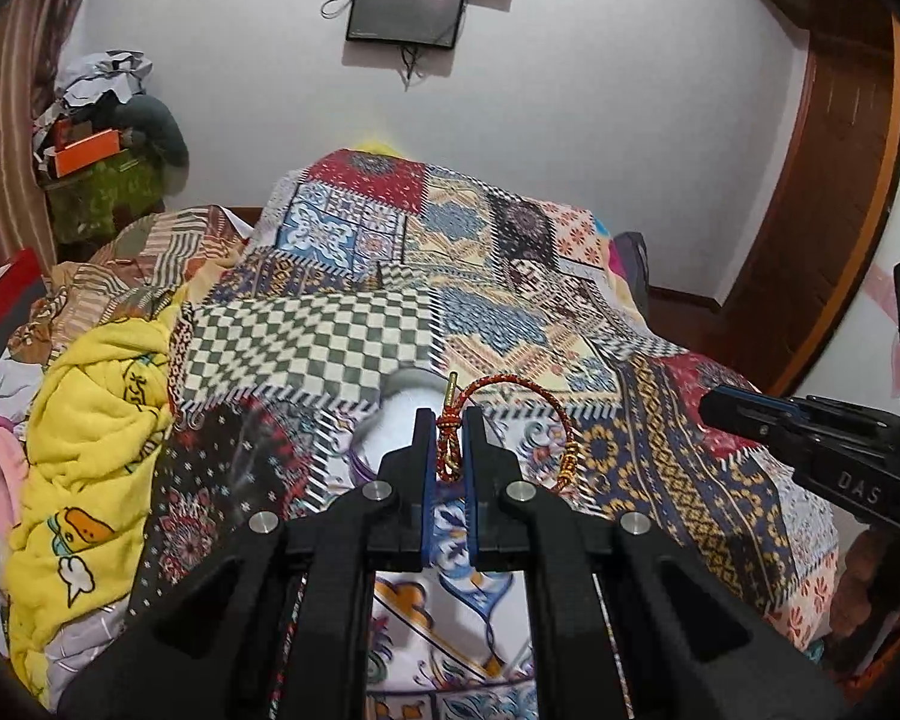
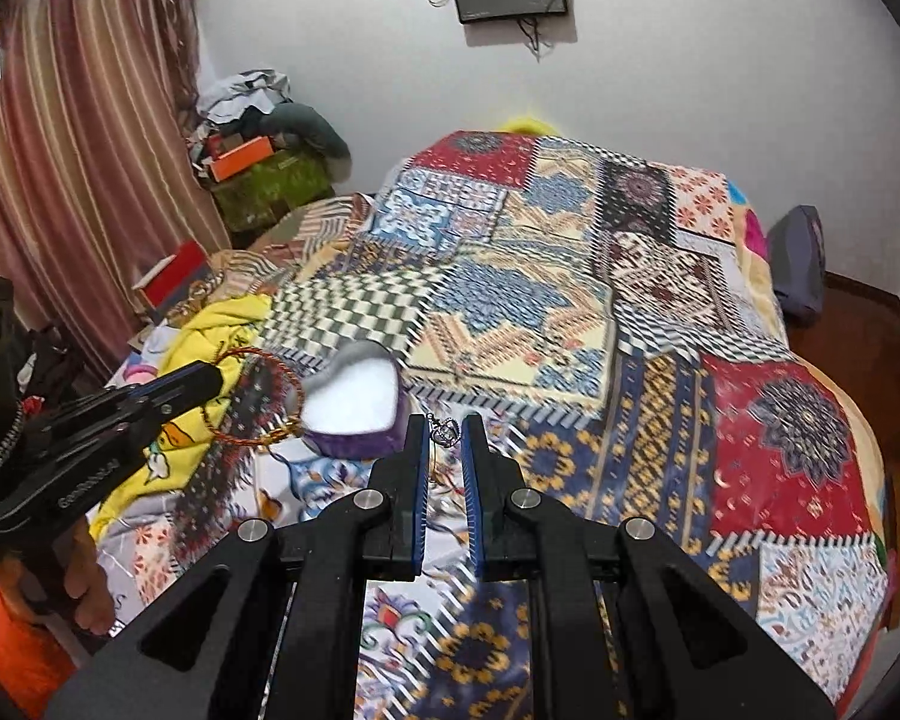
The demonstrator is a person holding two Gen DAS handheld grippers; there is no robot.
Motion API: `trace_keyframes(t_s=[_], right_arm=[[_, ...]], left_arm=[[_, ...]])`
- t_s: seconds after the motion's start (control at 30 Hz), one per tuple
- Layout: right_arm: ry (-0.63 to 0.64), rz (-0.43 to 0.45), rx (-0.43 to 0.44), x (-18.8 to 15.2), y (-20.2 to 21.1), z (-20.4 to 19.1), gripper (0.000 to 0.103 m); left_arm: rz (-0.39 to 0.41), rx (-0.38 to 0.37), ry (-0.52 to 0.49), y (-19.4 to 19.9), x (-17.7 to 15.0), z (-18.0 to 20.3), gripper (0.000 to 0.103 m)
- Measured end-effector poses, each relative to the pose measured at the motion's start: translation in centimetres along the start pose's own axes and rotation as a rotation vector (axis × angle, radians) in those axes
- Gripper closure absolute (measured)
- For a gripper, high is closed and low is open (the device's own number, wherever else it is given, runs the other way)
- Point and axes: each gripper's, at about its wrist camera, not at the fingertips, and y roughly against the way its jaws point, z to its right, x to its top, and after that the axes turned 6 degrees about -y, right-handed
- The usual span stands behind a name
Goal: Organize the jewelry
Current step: 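Carry both items to the purple heart tin while the right tool releases its ring inside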
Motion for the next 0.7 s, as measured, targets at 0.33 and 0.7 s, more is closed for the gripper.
trace_keyframes(t_s=[0.33,0.7], right_arm=[[0.033,-0.009,0.074,1.3,-2.9,-2.7,0.093],[0.063,-0.089,0.107,1.4,-7.4,-4.1,0.093]], left_arm=[[-0.024,0.061,-0.003,-3.4,0.3,-2.0,0.097],[-0.089,0.058,0.028,-7.2,-0.5,-3.5,0.097]])
